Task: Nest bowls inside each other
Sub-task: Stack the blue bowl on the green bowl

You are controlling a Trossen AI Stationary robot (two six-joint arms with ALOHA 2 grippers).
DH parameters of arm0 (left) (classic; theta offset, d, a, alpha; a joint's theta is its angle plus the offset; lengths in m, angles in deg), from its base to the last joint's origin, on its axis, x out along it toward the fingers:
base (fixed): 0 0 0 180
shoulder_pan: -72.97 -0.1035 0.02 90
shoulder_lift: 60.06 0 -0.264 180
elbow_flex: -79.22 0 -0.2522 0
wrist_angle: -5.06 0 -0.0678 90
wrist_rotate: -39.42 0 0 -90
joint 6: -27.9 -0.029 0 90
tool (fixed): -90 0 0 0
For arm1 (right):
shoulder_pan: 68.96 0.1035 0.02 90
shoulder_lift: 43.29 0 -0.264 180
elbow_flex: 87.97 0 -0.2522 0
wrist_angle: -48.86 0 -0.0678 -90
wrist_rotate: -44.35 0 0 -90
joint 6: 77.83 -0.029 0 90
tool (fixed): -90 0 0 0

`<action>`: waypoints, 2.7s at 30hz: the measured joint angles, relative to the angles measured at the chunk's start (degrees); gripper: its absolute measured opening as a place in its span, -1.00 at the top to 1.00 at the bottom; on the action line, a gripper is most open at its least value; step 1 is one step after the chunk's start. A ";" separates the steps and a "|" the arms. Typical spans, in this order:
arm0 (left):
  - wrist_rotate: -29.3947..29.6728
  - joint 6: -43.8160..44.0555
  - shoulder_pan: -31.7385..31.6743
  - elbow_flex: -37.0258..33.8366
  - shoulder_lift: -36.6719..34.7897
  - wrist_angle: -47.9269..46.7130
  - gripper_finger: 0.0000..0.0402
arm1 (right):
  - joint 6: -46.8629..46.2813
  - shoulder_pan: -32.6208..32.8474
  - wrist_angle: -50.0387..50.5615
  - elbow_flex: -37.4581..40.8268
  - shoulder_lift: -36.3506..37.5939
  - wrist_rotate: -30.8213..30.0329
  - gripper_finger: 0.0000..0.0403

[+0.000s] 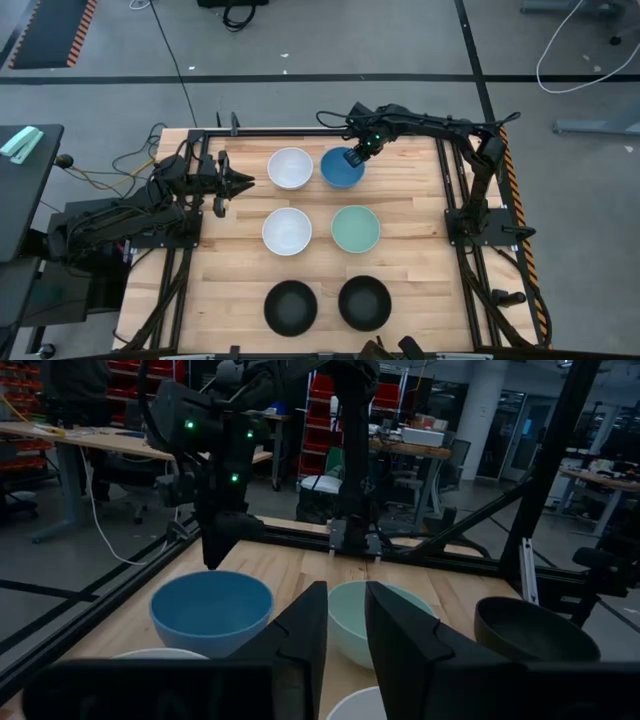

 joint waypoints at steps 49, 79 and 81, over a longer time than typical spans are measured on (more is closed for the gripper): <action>0.00 0.05 0.00 0.00 0.00 -1.09 0.60 | -2.75 1.89 -11.31 6.32 0.02 3.42 0.93; 0.00 -0.04 0.02 0.00 0.00 -2.47 0.69 | 1.39 9.99 11.30 -14.91 0.00 -2.38 0.96; 0.00 -0.02 0.00 0.00 0.00 -2.51 0.68 | 0.49 11.54 14.31 -17.47 0.02 -2.40 0.96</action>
